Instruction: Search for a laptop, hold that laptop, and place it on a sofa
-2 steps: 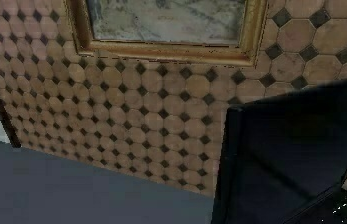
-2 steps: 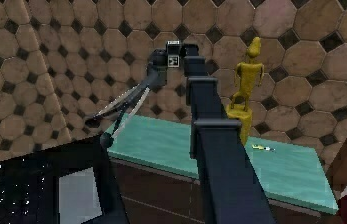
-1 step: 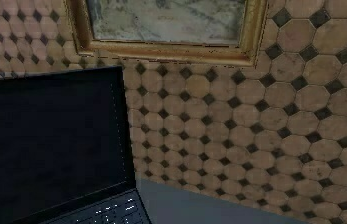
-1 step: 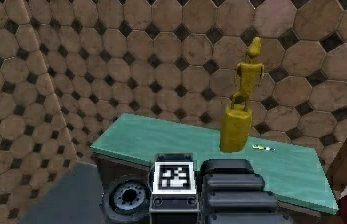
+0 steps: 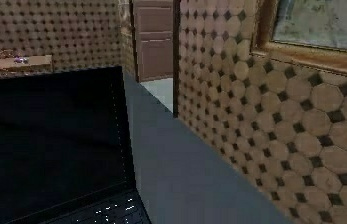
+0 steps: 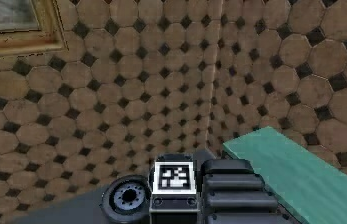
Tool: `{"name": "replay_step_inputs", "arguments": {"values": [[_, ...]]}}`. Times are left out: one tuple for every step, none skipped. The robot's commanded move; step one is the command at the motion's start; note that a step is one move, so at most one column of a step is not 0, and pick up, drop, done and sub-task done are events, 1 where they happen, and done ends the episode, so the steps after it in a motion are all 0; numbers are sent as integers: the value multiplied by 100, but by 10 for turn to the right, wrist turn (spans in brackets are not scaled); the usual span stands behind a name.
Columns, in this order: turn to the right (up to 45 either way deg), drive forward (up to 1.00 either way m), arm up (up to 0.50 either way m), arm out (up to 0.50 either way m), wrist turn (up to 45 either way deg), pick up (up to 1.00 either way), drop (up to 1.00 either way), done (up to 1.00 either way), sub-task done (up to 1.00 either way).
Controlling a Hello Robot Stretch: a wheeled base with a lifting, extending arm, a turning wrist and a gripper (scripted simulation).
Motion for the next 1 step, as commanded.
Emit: {"name": "replay_step_inputs", "arguments": {"values": [[-120, 0, 0, 0, 0, 0, 0, 0, 0]]}}
